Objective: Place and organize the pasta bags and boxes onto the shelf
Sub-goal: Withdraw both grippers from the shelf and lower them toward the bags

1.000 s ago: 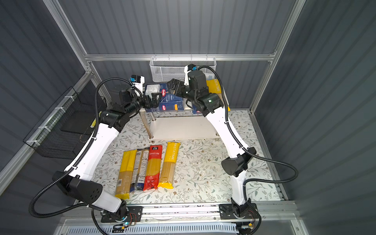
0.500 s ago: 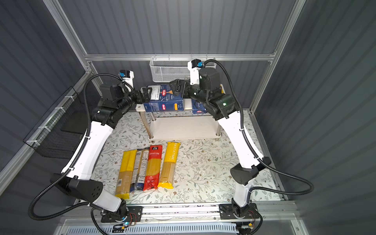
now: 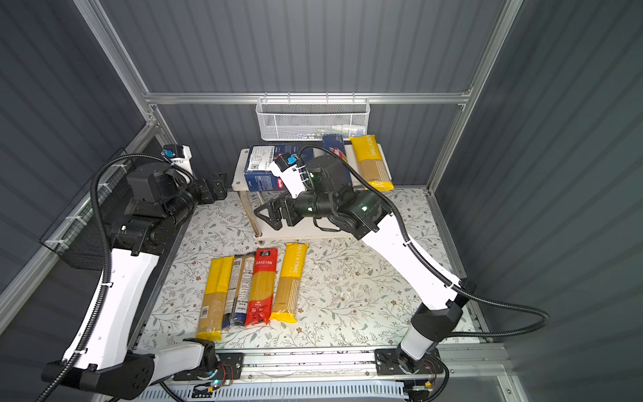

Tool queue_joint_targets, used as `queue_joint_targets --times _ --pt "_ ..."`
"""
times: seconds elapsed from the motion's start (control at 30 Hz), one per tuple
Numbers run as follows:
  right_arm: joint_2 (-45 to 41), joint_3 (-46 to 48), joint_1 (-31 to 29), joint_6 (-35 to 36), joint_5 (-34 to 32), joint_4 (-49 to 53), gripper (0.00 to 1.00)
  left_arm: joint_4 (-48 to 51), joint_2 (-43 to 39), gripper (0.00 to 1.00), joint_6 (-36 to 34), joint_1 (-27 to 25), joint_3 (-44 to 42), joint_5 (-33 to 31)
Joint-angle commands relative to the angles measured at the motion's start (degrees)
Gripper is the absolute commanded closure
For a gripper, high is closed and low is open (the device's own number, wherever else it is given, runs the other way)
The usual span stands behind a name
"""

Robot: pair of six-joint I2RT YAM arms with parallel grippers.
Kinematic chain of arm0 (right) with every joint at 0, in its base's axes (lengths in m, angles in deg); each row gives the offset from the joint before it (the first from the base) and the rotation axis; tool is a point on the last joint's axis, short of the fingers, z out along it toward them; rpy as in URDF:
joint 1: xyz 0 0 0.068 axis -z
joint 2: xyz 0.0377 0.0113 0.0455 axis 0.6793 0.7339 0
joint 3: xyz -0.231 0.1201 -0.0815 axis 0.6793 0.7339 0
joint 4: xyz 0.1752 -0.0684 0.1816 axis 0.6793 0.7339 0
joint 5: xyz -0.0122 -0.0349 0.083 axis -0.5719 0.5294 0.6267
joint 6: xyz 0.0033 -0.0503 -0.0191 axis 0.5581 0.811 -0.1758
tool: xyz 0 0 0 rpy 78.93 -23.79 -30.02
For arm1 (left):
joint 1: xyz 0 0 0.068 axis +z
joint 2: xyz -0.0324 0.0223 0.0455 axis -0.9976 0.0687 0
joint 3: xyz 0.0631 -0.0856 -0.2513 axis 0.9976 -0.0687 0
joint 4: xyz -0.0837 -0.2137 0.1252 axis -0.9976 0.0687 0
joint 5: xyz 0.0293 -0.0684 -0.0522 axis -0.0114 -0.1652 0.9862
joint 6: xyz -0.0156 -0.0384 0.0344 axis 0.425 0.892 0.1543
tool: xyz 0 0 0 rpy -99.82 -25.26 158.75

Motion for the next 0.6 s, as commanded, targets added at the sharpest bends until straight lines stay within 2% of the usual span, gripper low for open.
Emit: queue_joint_targets --times 0.0,0.13,0.27,0.57 --pt "1.7 0.3 -0.8 -0.3 3.2 -1.7 0.04 3.3 -1.3 0.00 2.5 1.2 -4.8 -0.6" --pt "3.8 -0.8 -1.2 -0.4 3.4 -0.7 0.04 -0.6 -5.8 0.00 4.8 2.6 -15.0 -0.3" --pt "6.2 -2.4 -1.2 -0.4 3.2 0.3 0.04 -0.9 -6.0 0.00 6.1 4.4 -19.7 3.1" --pt "10.7 -6.3 -0.9 0.0 1.6 -0.1 0.03 -7.6 -7.1 0.00 8.6 6.3 -30.6 6.0"
